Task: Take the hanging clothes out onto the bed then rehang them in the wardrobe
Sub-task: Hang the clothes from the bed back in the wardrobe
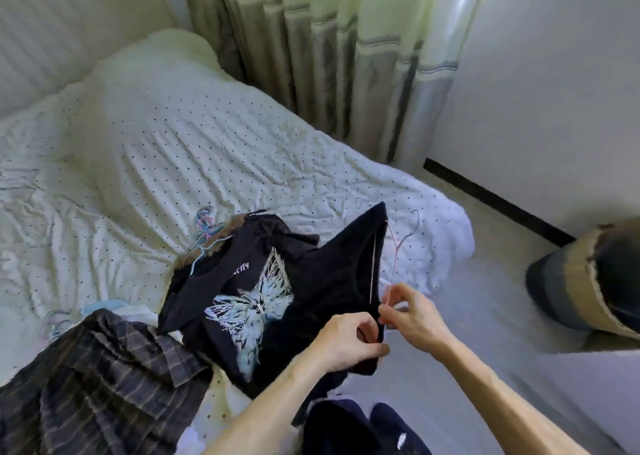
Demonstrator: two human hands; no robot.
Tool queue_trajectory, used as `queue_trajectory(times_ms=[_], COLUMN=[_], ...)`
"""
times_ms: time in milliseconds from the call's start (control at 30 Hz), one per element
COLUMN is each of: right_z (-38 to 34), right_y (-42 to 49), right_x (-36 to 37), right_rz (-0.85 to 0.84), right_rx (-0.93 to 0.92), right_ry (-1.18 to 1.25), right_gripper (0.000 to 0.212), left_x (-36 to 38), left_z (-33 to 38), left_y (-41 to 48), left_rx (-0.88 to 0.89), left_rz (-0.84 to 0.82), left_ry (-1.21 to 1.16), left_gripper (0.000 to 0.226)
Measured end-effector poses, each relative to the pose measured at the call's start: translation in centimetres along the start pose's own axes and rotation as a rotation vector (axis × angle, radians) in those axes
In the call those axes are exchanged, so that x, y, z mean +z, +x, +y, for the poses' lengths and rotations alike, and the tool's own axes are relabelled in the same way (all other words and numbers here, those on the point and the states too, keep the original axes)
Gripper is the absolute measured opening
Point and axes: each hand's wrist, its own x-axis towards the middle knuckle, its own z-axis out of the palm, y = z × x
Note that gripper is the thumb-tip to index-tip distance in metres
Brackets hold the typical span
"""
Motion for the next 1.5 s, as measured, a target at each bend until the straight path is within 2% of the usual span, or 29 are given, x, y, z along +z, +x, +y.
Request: queue_trajectory(times_ms=[100, 167, 233, 267, 300, 367, 467, 533, 667, 800, 933, 1067, 1133, 1267, 1333, 1433, 1500], right_z=[1.8, 3.3, 4.6, 5.0, 5.6, 6.6, 8.4, 9.9, 12.2, 15.2, 15.8, 14.8, 13.8, 12.7, 12.9, 13.6, 14.3], right_y=[-5.2, -9.9, -14.9, -17.5, -20.0, -24.8, -30.6, -33.8, -38.7, -43.3, -46.5, -46.6, -46.2, -45.0, -44.3, -43.6, -43.5], right_x=[-8.2, -14.0, -18.6, -20.4, -21.8, -23.9, -25.3, -25.5, -24.4, -21.0, -16.1, -12.0, -10.7, -8.7, -8.0, -8.2, -9.0], right_rz=[0.124, 0.229, 0.325, 0.369, 0.41, 0.49, 0.626, 0.71, 0.906, 1.181, 1.237, 1.235, 1.234, 1.302, 1.377, 1.464, 1.504], right_rx=[-0.048, -0.057, -0.055, -0.051, -0.037, -0.005, 0.07, 0.141, 0.277, 0.486, 0.725, 0.877, 0.831, 0.643, 0.597, 0.606, 0.607], right_ry=[-0.063, -0.106, -0.167, -0.186, -0.19, -0.143, -0.067, -0.012, 0.106, 0.161, 0.176, 0.216, 0.365, 0.721, 0.766, 0.811, 0.838], right_gripper=[0.009, 0.011, 0.013, 0.013, 0.014, 0.015, 0.014, 0.01, 0.009, 0.017, 0.03, 0.021, 0.018, 0.012, 0.01, 0.013, 0.015], left_x=[0.5, 0.8, 1.6, 2.5, 3.5, 6.1, 11.2, 15.0, 22.0, 27.5, 31.5, 35.6, 37.7, 41.2, 42.6, 43.4, 43.8], left_z=[7.5, 13.6, 20.3, 23.7, 27.3, 33.6, 40.0, 42.5, 45.3, 46.9, 48.6, 48.9, 48.2, 46.9, 46.8, 47.5, 48.4], left_y=[1.3, 2.8, 3.6, 3.5, 3.1, 1.5, -1.0, -1.9, -2.8, -4.3, -6.3, -9.0, -10.3, -12.2, -12.8, -12.9, -12.2], left_rx=[0.183, 0.388, 0.637, 0.761, 0.872, 1.008, 1.016, 0.996, 1.111, 1.227, 1.297, 1.433, 1.518, 1.573, 1.639, 1.716, 1.795], left_rz=[-0.005, 0.147, 0.279, 0.296, 0.262, 0.052, -0.343, -0.486, -0.691, -0.861, -1.02, -1.126, -1.171, -1.227, -1.2, -1.109, -1.044], left_ry=[0.114, 0.213, 0.278, 0.334, 0.404, 0.504, 0.469, 0.451, 0.469, 0.513, 0.491, 0.53, 0.576, 0.728, 0.843, 1.076, 1.12], left_gripper=[0.017, 0.015, 0.035, 0.046, 0.052, 0.044, 0.019, 0.022, 0.024, 0.023, 0.021, 0.024, 0.022, 0.022, 0.025, 0.049, 0.054])
